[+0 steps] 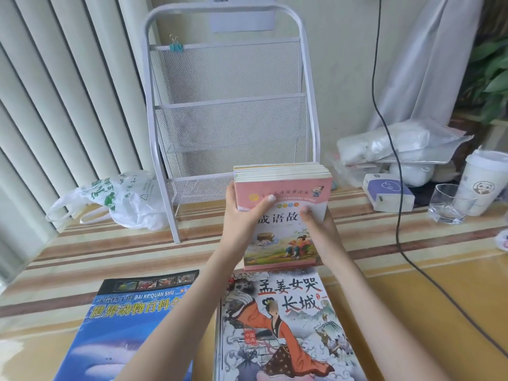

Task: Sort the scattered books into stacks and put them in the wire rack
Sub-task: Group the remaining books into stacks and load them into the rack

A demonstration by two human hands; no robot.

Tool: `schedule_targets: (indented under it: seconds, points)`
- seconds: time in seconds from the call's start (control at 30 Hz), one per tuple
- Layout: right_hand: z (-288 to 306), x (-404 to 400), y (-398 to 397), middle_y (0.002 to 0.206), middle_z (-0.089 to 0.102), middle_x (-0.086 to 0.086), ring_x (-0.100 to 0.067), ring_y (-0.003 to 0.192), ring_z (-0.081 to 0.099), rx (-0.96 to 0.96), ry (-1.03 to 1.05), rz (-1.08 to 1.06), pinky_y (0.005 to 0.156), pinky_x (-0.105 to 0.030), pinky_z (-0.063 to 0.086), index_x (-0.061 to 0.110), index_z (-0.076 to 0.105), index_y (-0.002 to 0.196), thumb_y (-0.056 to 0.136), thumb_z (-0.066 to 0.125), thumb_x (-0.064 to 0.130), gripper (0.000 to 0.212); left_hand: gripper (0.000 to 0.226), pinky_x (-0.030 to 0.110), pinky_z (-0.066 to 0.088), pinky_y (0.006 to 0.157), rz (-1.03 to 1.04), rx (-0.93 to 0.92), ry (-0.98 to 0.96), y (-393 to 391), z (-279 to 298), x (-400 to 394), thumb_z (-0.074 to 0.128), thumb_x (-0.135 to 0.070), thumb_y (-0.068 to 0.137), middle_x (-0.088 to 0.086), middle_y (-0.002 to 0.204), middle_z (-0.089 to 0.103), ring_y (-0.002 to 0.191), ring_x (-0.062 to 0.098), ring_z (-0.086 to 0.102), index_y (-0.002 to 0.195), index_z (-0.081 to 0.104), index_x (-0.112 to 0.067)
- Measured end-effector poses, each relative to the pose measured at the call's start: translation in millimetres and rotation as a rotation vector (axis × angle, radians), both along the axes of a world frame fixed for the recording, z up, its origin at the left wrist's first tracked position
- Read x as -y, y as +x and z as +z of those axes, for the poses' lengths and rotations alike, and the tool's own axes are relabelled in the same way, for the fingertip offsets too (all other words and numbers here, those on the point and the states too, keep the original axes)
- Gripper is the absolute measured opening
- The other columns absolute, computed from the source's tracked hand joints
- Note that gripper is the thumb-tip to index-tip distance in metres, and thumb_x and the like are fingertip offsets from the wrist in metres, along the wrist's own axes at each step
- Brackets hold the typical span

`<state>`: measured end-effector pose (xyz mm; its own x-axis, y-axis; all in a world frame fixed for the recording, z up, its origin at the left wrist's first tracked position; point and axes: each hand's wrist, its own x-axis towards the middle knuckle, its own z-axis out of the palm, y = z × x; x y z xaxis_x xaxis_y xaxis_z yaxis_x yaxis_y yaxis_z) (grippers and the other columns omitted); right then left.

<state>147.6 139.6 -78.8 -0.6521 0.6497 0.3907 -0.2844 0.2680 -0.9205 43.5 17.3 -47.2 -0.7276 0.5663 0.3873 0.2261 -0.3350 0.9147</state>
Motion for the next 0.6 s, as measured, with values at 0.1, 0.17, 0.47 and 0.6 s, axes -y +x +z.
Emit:
schedule_targets:
  seconds: [0.1,0.17,0.47,0.6]
  points:
    - [-6.7,0.7,-6.2,0.112,0.067,0.005,-0.008,0.106,0.062,-0.04,-0.037,-0.054,0.088,-0.024,0.049,0.02,0.056,0.123,0.058,0.059,0.082,0.09,0.054,0.017,0.05,0.076,0.03,0.056,-0.01,1.7,-8.9,-3.0,0.08,-0.036,0.058,-0.013,0.095,0.065,0.085,-0.004,0.064,0.101,0.048,-0.037]
    - [-7.8,1.8,-12.2,0.112,0.067,0.003,-0.011,0.106,0.062,-0.076,-0.07,-0.095,0.087,-0.028,0.051,0.019,0.057,0.122,0.06,0.061,0.08,0.087,0.048,0.017,0.05,0.071,0.042,0.092,-0.021,-0.4,-7.2,-5.4,0.078,-0.029,0.063,-0.01,0.094,0.065,0.082,-0.003,0.065,0.1,0.049,-0.033]
    - [33.8,-0.2,-1.4,0.089,0.07,0.016,0.003,0.084,0.065,-0.147,-0.018,-0.256,0.065,-0.014,0.049,0.028,0.063,0.101,0.072,0.062,0.061,0.043,0.06,0.019,0.051,0.065,0.052,0.123,0.05,11.1,36.9,-19.4,0.081,-0.034,0.06,0.004,0.094,0.068,0.078,0.006,0.068,0.108,0.056,-0.008]
    - [79.6,-6.9,32.5,0.077,0.068,0.016,0.007,0.07,0.061,-0.084,0.078,-0.413,0.061,-0.018,0.047,0.033,0.065,0.085,0.081,0.059,0.06,0.028,0.06,0.023,0.052,0.068,0.07,0.162,0.002,40.4,77.0,-36.2,0.083,-0.043,0.063,-0.001,0.098,0.069,0.084,0.008,0.068,0.108,0.056,-0.016]
